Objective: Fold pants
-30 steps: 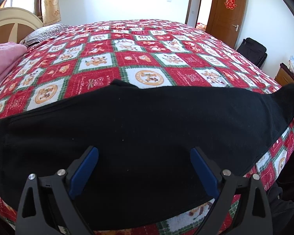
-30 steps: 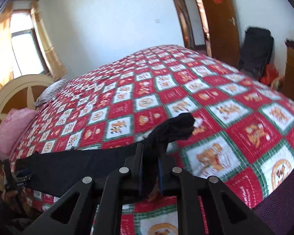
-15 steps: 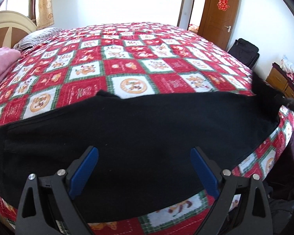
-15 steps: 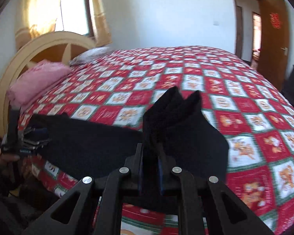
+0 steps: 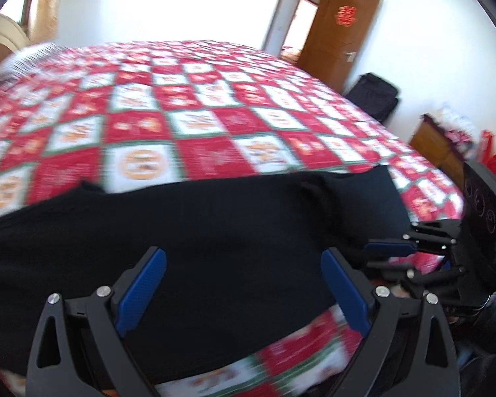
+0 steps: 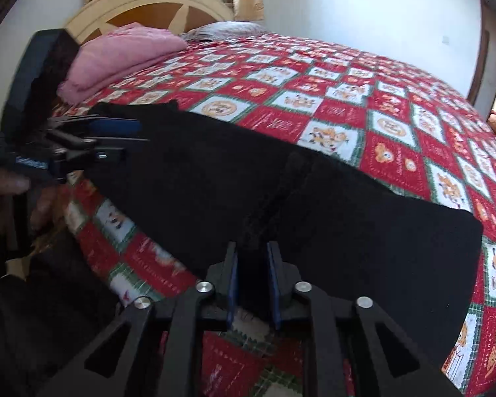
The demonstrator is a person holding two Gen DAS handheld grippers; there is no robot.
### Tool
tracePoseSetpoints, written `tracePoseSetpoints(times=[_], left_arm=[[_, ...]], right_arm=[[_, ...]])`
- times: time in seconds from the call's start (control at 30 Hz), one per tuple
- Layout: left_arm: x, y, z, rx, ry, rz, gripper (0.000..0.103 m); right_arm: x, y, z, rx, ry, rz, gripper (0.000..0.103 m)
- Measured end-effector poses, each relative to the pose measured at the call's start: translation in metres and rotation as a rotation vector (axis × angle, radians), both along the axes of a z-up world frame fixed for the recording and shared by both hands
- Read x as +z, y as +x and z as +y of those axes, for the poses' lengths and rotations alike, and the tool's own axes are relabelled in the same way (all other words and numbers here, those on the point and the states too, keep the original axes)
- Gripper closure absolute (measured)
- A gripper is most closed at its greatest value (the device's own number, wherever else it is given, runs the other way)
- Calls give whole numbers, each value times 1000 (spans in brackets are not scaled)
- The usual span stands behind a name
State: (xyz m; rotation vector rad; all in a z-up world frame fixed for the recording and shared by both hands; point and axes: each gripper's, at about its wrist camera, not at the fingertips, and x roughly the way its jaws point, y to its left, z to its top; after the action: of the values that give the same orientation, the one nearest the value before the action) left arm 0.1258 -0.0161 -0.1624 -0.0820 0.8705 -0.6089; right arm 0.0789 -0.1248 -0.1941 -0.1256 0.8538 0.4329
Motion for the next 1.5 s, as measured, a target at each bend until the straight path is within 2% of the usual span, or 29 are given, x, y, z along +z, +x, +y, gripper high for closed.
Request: tracePoseSetpoints(times=[0.07,0.13,0.2,0.27,0.33,0.43,0.5,0.53,0.57,0.73,0.87,1.03,1.17,1.27,1.33,1.37,1.47,1.5], left_arm=[[-3,5,-18,-34,-30,32,7],[-4,8,-35,-75,-54,47,9],[-6,12,-54,-113,-64,68,17],[-12,17,-74,-152,-62,97,32],[-17,21,-90,-173,-47,116,42],[-22,25,-106,-171,-36,129,45],[-20,26,-109,-155,-13,115,58],[-20,27,-109,-147,-5,114,80],[-19,27,-107,-141,-9,118,91],[7,13,-86,-129,-55,61,91],[26,15,-52,-61,-104,63,91],[18,28,-7,53,-100,101,91],[-2,33,6,85,-82,149,91],[-15,34,8,103,-62,161,91],[-22,36,6,110,-34,153,89],[-23,36,7,112,-27,152,85],[-25,33,5,102,-7,132,81],[-22,32,6,99,3,123,79]], right_arm=[[12,-8,-15,18,35,-20,64],[27,-17,-37,-1,65,-76,60],[39,-22,-67,-73,100,-142,55],[44,-21,-100,-197,159,-202,46],[41,-17,-131,-331,249,-212,41],[32,-13,-157,-426,337,-176,40],[26,-14,-161,-466,328,-180,40],[24,-14,-160,-471,323,-185,40],[23,-15,-160,-465,318,-188,40],[22,-19,-149,-422,282,-215,40],[28,-24,-143,-406,284,-264,37],[30,-26,-137,-373,300,-274,36],[30,-28,-118,-283,297,-271,36],[25,-28,-98,-172,288,-236,36],[16,-22,-88,-122,274,-169,36],[10,-18,-85,-114,266,-135,36],[-16,-3,-77,-128,183,-11,36],[-20,-3,-76,-119,171,-17,36]])
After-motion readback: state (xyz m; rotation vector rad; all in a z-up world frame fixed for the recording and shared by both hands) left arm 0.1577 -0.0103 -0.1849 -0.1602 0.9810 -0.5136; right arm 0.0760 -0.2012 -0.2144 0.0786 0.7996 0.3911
